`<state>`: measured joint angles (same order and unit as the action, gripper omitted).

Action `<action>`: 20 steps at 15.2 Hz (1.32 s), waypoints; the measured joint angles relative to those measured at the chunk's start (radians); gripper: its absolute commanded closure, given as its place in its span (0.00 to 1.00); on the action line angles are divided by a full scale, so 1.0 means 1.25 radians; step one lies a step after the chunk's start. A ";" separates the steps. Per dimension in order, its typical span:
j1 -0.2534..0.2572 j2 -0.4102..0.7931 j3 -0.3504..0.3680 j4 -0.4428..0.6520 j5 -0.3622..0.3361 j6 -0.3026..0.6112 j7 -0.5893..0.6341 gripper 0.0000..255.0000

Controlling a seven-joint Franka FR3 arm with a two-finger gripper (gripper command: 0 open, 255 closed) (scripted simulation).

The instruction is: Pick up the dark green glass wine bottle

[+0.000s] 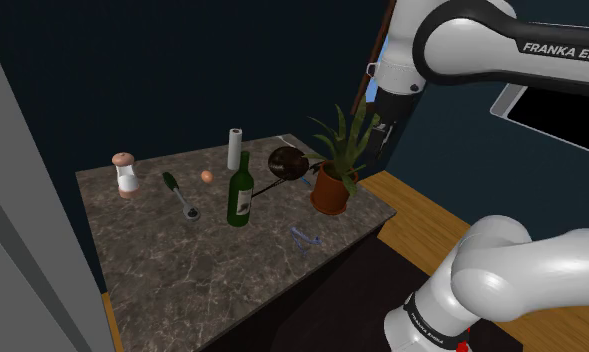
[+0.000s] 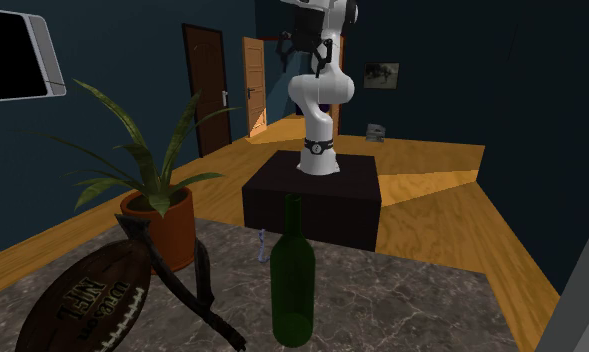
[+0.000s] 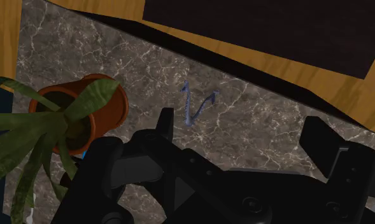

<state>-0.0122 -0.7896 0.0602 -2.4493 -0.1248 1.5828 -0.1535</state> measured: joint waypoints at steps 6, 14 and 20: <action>-0.002 0.097 0.007 0.005 0.017 0.105 0.033 0.00; -0.007 0.328 0.018 0.086 0.039 0.286 0.086 0.00; -0.012 0.497 0.019 0.172 0.047 0.393 0.112 0.00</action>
<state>-0.0275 -0.1683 0.0836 -2.2336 -0.0655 2.0744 -0.0134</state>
